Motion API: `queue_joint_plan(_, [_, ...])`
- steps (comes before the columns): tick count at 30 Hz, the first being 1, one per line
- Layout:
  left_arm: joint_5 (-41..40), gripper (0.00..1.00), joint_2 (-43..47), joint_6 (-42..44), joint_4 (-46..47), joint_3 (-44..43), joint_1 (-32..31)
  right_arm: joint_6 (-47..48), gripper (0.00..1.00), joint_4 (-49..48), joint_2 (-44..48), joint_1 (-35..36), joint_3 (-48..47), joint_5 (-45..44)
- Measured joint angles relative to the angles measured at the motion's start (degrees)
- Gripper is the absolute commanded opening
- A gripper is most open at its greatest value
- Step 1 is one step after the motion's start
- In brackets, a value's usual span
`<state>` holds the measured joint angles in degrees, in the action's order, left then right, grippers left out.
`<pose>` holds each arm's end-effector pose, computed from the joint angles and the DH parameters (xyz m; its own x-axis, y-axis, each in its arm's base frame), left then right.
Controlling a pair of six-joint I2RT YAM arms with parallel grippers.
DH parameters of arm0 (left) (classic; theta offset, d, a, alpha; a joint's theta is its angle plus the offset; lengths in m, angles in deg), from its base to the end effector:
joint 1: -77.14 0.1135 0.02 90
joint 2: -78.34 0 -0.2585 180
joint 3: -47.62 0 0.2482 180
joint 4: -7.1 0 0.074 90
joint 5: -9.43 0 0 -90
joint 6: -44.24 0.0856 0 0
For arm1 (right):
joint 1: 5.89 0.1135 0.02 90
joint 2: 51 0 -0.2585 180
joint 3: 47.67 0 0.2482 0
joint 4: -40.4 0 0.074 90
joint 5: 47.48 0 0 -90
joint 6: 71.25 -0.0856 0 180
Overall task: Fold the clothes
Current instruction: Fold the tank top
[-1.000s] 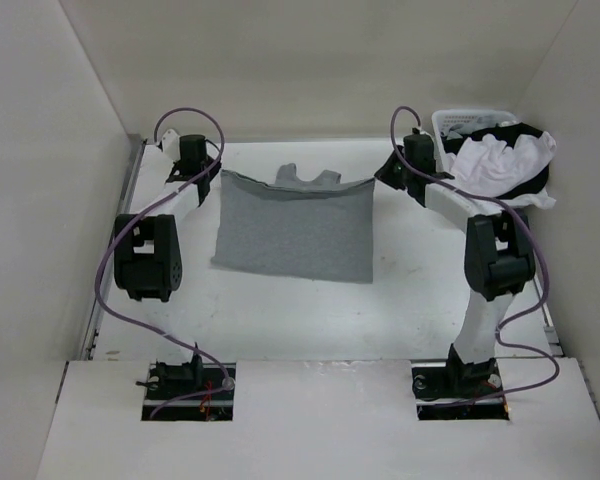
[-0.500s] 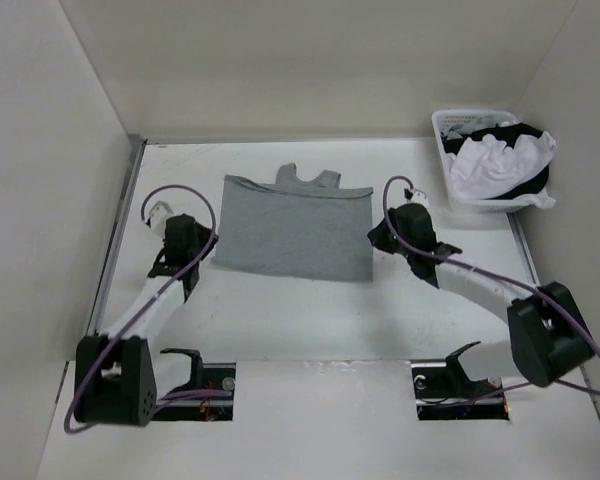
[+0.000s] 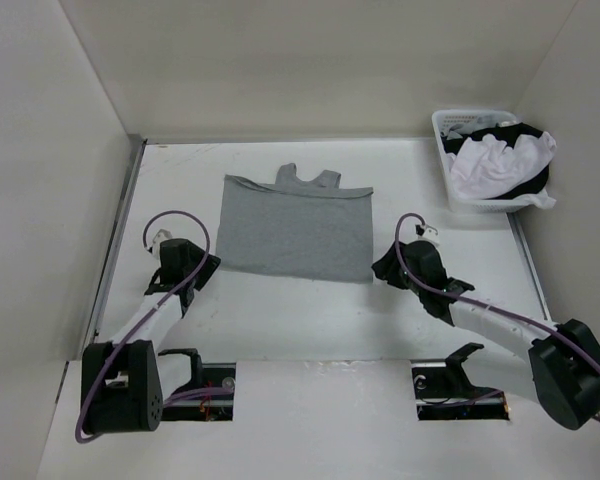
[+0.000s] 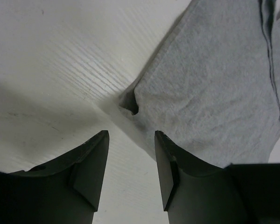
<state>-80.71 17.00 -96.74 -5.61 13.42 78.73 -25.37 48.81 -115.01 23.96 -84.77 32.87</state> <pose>0.2393 0.0069 0.1248 -0.3803 -0.7878 -0.4846 -0.5163 0.6155 -0.5955 0.2303 0.1156 0.1420 -0.6190 0.4361 -0.6532 0.0820 0.8630 0.4985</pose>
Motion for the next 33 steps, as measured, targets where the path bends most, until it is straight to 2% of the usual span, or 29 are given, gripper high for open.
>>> queue_joint_plan(8, [1.11, 0.37, -5.68, -0.96, 3.61, 0.00, 1.46, -0.83, 0.53, -1.18, -2.03, -0.52, 0.46, 0.24])
queue_joint_plan(16, [1.51, 0.23, -9.33, -1.95, 7.74, 0.48, 2.58, -1.60, 0.54, -2.56, -7.74, -0.50, 0.26, 1.16])
queue_joint_plan(24, [2.08, 0.15, -10.19, -2.29, 10.01, 1.38, 3.78, -2.27, 0.52, -2.80, -8.61, -0.15, -0.07, 2.10])
queue_joint_plan(27, [2.36, 0.16, -11.26, -2.49, 11.58, 1.38, 4.02, -2.91, 0.52, -3.19, -8.90, 0.09, -0.09, 2.91])
queue_joint_plan(30, [2.49, 0.22, -11.65, -2.67, 12.68, 1.40, 4.02, -3.52, 0.53, -3.19, -8.90, 0.24, -0.09, 3.45])
queue_joint_plan(33, [2.62, 0.22, -11.74, -2.64, 13.05, 1.40, 4.02, -3.76, 0.53, -3.19, -8.92, 0.24, -0.09, 3.80])
